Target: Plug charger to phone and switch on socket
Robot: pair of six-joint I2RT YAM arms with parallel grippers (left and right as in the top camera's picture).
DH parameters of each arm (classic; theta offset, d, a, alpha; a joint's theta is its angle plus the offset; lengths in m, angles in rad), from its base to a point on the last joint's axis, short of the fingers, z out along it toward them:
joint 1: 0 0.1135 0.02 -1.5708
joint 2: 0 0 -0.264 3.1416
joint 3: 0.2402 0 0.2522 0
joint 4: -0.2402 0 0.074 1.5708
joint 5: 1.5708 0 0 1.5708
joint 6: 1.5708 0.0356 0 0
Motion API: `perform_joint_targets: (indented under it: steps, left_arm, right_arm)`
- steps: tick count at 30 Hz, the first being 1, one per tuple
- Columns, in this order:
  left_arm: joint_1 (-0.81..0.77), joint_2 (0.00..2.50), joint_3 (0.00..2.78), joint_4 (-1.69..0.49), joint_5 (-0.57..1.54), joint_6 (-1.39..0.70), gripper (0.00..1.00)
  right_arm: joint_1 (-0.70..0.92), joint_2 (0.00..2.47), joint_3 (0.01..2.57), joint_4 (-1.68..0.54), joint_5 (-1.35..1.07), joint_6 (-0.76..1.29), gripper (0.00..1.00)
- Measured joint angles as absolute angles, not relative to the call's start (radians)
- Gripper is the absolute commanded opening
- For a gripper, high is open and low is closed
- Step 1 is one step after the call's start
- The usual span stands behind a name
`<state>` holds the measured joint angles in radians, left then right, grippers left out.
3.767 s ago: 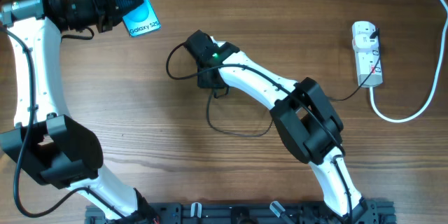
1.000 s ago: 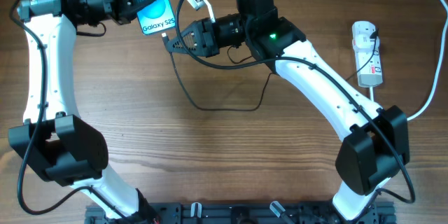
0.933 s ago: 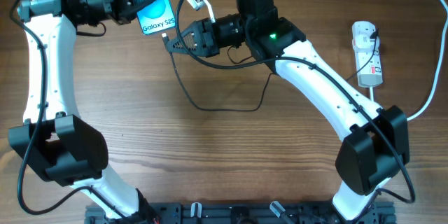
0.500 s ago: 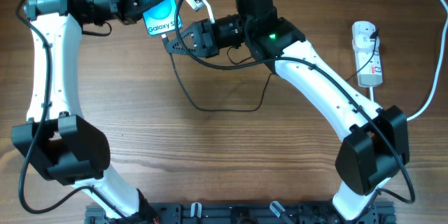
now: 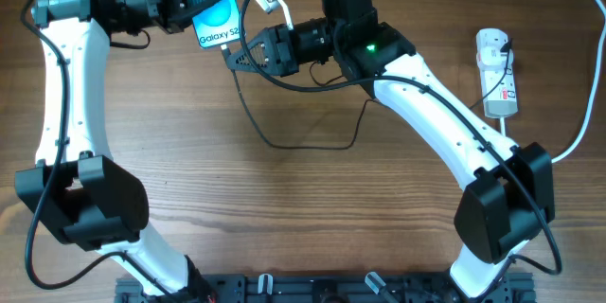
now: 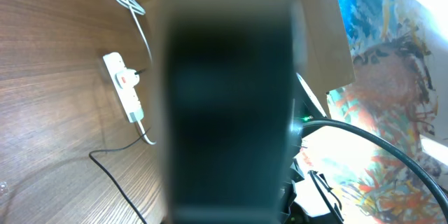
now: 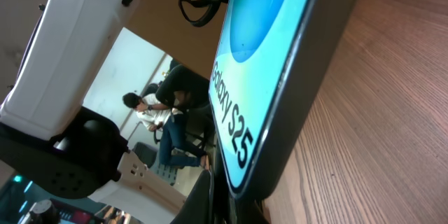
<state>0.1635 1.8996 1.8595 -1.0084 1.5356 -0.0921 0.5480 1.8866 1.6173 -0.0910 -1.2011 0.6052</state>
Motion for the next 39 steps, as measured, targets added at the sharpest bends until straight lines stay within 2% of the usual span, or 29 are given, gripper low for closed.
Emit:
perform_joint_targets:
  steps: [35, 37, 39]
  left_arm:
    - [0.131, 1.900, 1.867, -0.994, 1.559, -0.097, 0.04]
    - [0.131, 1.900, 1.867, -0.994, 1.559, -0.097, 0.04]
    - [0.126, 1.900, 1.867, -0.997, 1.556, -0.095, 0.04]
  right_arm:
    - [0.520, 1.892, 1.592, 0.076, -1.280, 0.767, 0.04]
    - [0.520, 1.892, 1.592, 0.075, -1.283, 0.767, 0.19]
    - [0.515, 1.893, 1.592, 0.081, -1.268, 0.762, 0.28]
